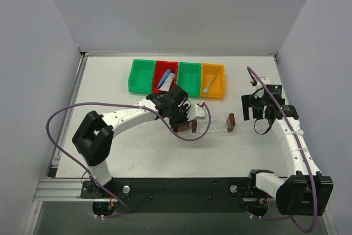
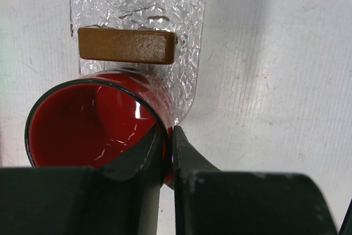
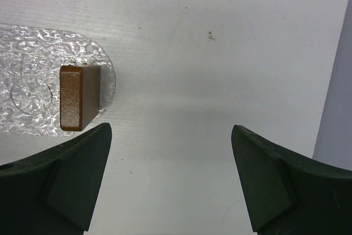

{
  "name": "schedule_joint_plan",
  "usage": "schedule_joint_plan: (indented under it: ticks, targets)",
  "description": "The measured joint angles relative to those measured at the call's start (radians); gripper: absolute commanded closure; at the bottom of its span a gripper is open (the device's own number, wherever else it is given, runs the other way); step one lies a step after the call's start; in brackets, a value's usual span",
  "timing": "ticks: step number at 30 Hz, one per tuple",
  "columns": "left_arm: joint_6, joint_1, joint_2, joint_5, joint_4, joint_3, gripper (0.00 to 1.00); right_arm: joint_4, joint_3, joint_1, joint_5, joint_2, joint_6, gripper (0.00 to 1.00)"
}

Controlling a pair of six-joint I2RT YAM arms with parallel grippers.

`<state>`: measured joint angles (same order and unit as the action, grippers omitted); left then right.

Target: Prepare toiletry sets of a toothbrush and toothpaste on the tray

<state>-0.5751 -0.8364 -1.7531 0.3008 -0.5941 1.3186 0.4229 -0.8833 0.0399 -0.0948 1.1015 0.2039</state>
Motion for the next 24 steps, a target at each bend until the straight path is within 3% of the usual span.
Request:
schedule_joint_plan:
  ticks: [24]
  targets:
    - [-0.103, 0.000, -0.002, 0.037, -0.019, -0.013, 1.00, 0.000, 0.000, 0.001, -0.003, 0.000, 0.000, 0.15]
